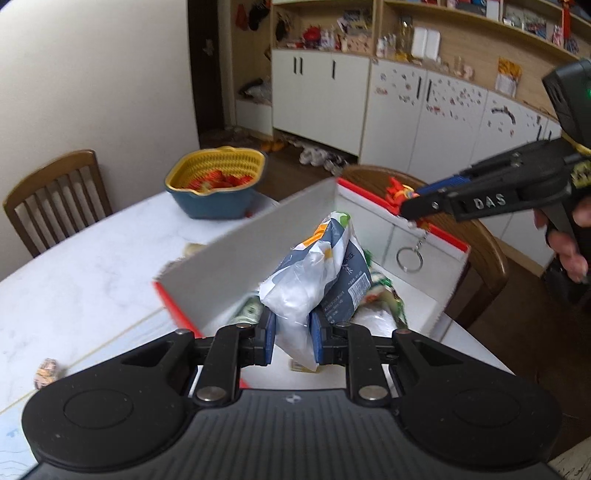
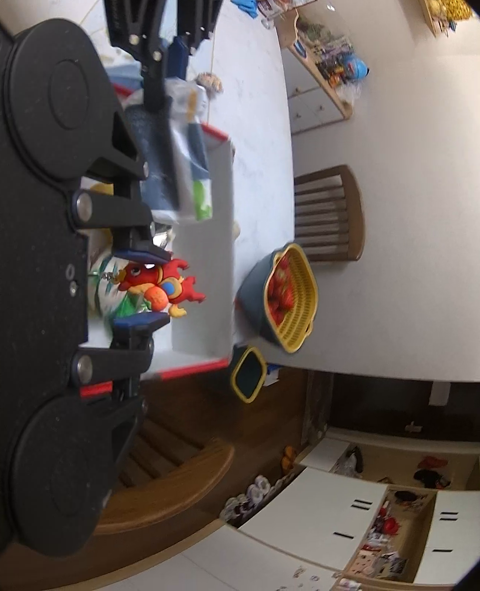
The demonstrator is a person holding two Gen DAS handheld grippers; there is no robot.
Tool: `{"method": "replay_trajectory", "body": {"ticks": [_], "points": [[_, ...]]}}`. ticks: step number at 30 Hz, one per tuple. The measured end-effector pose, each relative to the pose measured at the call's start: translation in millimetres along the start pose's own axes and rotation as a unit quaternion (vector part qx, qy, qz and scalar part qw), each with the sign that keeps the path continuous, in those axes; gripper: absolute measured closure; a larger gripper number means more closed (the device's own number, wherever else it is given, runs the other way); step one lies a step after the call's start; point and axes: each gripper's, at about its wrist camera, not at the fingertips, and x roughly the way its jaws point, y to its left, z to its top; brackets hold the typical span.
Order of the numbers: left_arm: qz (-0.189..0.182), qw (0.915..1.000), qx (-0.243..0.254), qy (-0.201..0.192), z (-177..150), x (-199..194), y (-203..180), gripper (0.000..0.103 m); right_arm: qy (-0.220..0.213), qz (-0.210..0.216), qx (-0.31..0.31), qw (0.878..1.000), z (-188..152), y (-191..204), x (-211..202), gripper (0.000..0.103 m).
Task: Organize objects
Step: 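Open left tool dropping snack bag while right tool releases keychain in shoebox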
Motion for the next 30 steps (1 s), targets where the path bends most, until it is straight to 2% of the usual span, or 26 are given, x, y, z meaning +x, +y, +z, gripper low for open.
{"method": "replay_trajectory", "body": {"ticks": [10, 16, 21, 25, 30], "points": [[0.005, 0.9965, 0.025, 0.079, 0.9, 52.0, -23.2, 0.084, 0.063, 0.009, -0.003, 0.998, -29.4, -32.3, 35.8, 0.077], [0.008, 0.9912, 0.045, 0.124, 1.2, 78.0, -28.4, 0.084, 0.096, 0.029, -0.026, 0.995, -42.4, -30.0, 54.3, 0.080], [-0.004, 0.9865, 0.037, 0.160, -0.2, 93.0, -24.3, 0.084, 0.102, 0.040, -0.033, 0.993, -46.7, -28.4, 61.3, 0.080], [-0.007, 0.9859, 0.036, 0.164, -3.4, 95.3, -24.8, 0.084, 0.105, 0.046, -0.037, 0.993, -47.2, -29.2, 62.9, 0.079], [-0.009, 0.9853, 0.023, 0.169, -3.3, 97.7, -22.6, 0.084, 0.111, 0.049, -0.037, 0.992, -47.0, -29.7, 60.2, 0.073]]}}
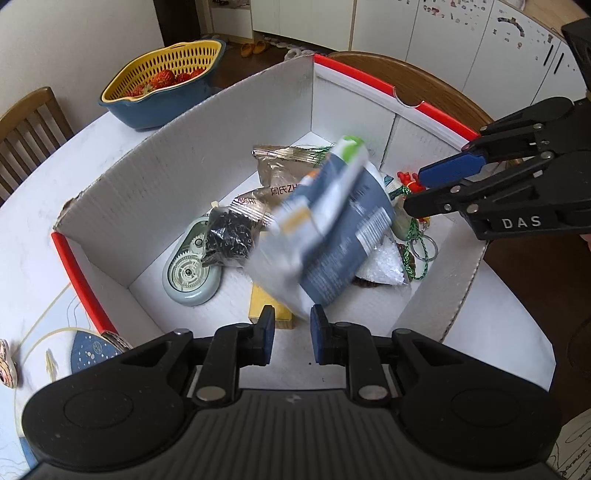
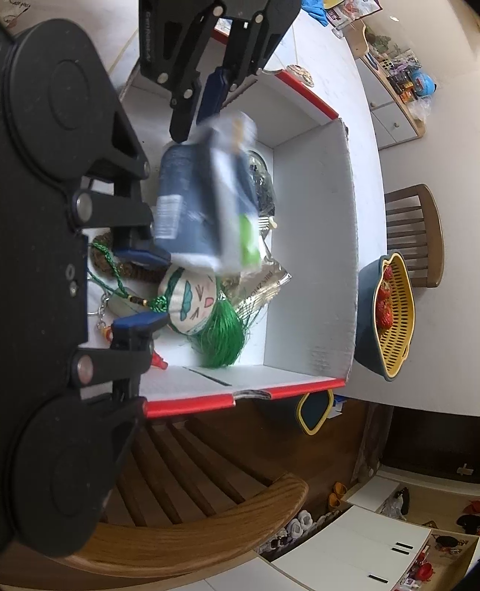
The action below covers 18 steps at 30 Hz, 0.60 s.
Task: Organize objects
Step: 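Open left tool dropping snack bag while right tool releases keychain in shoebox, then withdraw both tools from the shoebox back over the table items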
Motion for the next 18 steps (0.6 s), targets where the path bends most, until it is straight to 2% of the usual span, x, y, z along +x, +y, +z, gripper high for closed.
{"method": "replay_trajectory", "body": {"ticks": [7, 11, 15, 18], "points": [[0.002, 0.9998, -0.017, -0.006, -3.8, -5.8, 1.5, 0.083, -0.001, -0.001, 0.008, 1.000, 3.6, 1.6, -10.5, 0.067], [0.000, 0.9994, -0.030, -0.016, -6.9, -12.7, 2.2, 0.082, -0.010, 0.000, 0.004, 1.000, 4.3, 6.8, -20.6, 0.059], [0.001, 0.9986, -0.038, -0.036, -8.7, -22.4, 0.8, 0.071, -0.023, 0.001, 0.000, 1.000, 5.3, 13.7, -33.7, 0.049], [-0.002, 0.9978, -0.043, -0.051, -9.9, -31.0, 0.0, 0.063, -0.035, 0.003, -0.009, 0.999, 7.0, 20.0, -44.0, 0.045]]}}
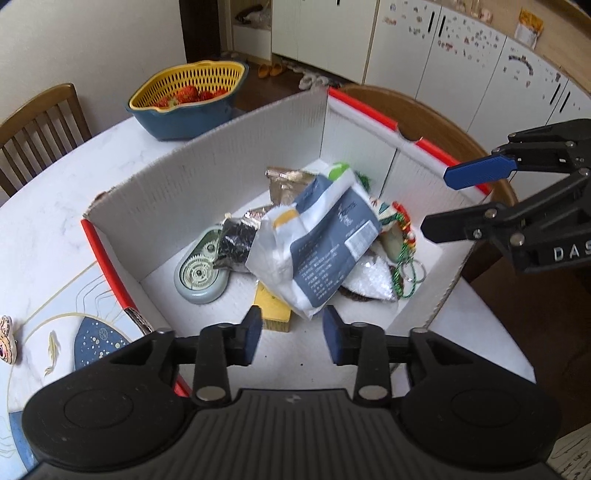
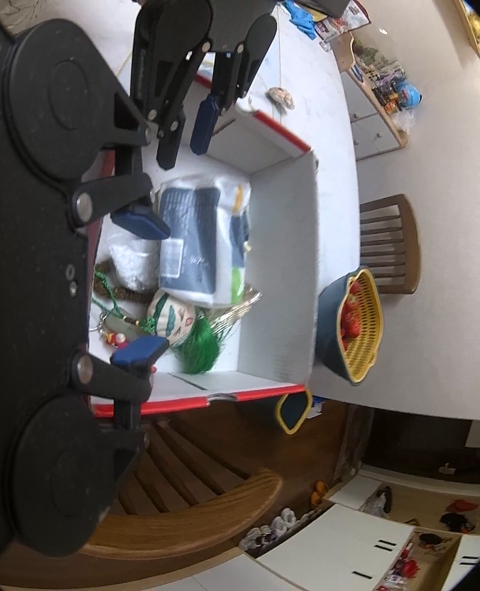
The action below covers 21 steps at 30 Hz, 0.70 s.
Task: Organize objects
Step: 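Withdraw both tools from the shoebox back over the table items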
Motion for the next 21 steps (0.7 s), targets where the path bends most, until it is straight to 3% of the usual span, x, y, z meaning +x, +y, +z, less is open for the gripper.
{"method": "replay_trajectory", "body": {"ticks": [2, 9, 13, 18, 21], "points": [[0.002, 0.9999, -0.001, -0.012, -0.8, -6.4, -0.9, 0.053, -0.007, 0.001, -0.007, 1.000, 1.8, 5.3, -6.1, 0.043], [0.002, 0.9989, -0.011, -0.044, -3.0, -29.0, 0.8, 0.051, -0.027, 0.003, -0.022, 0.999, 8.4, 19.6, -23.1, 0.034], [0.003, 0.9979, -0.020, -0.061, -5.9, -42.3, 5.9, 0.043, -0.033, 0.003, -0.027, 0.999, 10.6, 27.4, -28.7, 0.031], [0.005, 0.9969, -0.028, -0.074, -12.4, -56.0, 18.7, 0.043, -0.036, 0.002, -0.028, 0.999, 12.5, 39.2, -32.9, 0.026], [0.007, 0.9963, -0.035, -0.079, -18.2, -62.9, 29.8, 0.035, -0.040, -0.006, -0.026, 0.999, 14.4, 48.0, -33.9, 0.022]]}}
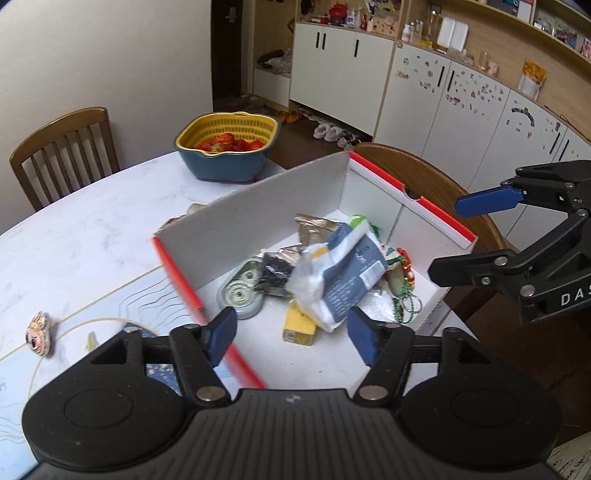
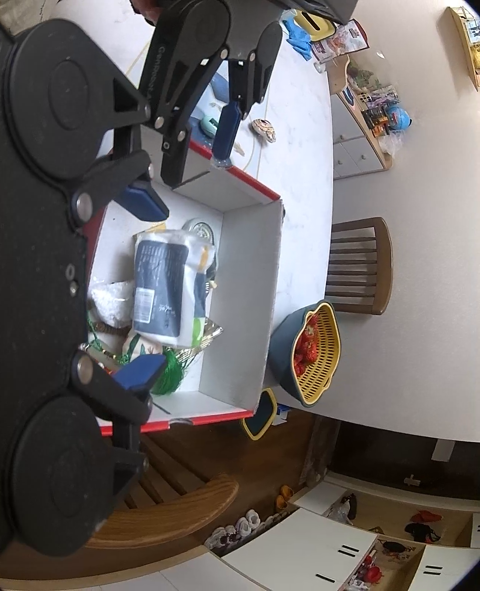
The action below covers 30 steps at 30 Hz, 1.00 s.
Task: Organize objects
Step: 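Withdraw both tools from the shoebox back over the table items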
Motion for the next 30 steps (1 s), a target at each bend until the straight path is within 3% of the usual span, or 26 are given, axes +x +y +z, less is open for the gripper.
{"method": "replay_trajectory", "body": {"ticks": [5, 9, 28, 30], "points": [[0.003, 1.0000, -0.003, -0.003, -7.7, -11.7, 20.7, 0.034, -0.003, -0.011, 0.003, 1.000, 6.0, 17.5, -1.0, 0.016], [0.006, 0.9999, -0.003, -0.010, -14.0, -22.6, 37.7, 0.024, -0.005, -0.018, 0.005, 1.000, 11.4, 35.2, 0.6, 0.012], [0.020, 0.9995, -0.009, -0.022, -45.6, -59.7, 132.1, 0.013, 0.000, -0.048, 0.017, 0.999, 34.0, 126.9, 20.8, 0.004], [0.024, 0.9994, -0.011, -0.022, -49.6, -60.8, 142.0, 0.008, 0.001, -0.048, 0.019, 0.999, 35.0, 135.2, 23.7, 0.004]]}}
